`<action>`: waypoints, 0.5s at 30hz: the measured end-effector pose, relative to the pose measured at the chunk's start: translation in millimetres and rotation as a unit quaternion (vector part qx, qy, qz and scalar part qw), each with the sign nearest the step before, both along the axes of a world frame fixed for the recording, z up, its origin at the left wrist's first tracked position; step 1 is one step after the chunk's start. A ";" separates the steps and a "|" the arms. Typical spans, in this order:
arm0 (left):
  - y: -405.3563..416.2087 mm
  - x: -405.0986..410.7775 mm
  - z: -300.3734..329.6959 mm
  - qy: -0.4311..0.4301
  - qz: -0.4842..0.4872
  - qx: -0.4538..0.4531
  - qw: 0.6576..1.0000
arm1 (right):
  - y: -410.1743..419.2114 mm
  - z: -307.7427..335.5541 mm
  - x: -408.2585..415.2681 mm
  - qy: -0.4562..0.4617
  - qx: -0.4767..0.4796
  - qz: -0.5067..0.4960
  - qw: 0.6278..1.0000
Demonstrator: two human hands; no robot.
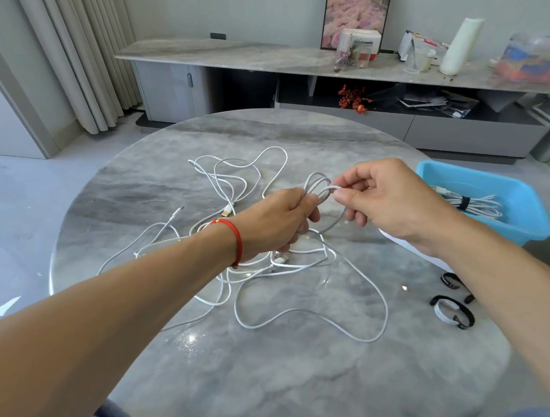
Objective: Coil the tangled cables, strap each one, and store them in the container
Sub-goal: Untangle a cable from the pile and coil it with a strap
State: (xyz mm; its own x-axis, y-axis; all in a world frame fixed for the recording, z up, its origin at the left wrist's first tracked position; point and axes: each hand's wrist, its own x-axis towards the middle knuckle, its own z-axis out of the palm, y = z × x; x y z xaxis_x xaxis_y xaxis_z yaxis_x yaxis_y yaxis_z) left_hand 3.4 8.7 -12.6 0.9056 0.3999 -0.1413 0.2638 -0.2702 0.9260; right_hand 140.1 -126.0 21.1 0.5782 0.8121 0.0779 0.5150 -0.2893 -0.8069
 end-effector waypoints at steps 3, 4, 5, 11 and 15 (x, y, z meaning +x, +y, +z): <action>0.6 1.0 -1.1 -0.019 0.003 -0.009 1.000 | 0.0 -0.6 1.8 0.043 0.036 0.011 0.998; 0.2 1.9 -0.9 -0.028 0.002 -0.015 0.999 | -0.1 -0.5 1.6 0.052 0.051 0.008 0.997; -0.4 2.6 -0.6 -0.037 0.001 -0.024 0.999 | -0.1 -0.4 1.0 0.055 0.064 0.005 0.996; -3.2 2.7 3.8 -0.063 -0.012 -0.089 0.994 | 3.1 -2.5 -6.5 0.020 0.118 -0.031 0.992; -4.5 0.2 5.2 -0.066 -0.021 -0.103 0.992 | 5.9 -2.5 -11.1 -0.068 0.127 -0.062 0.988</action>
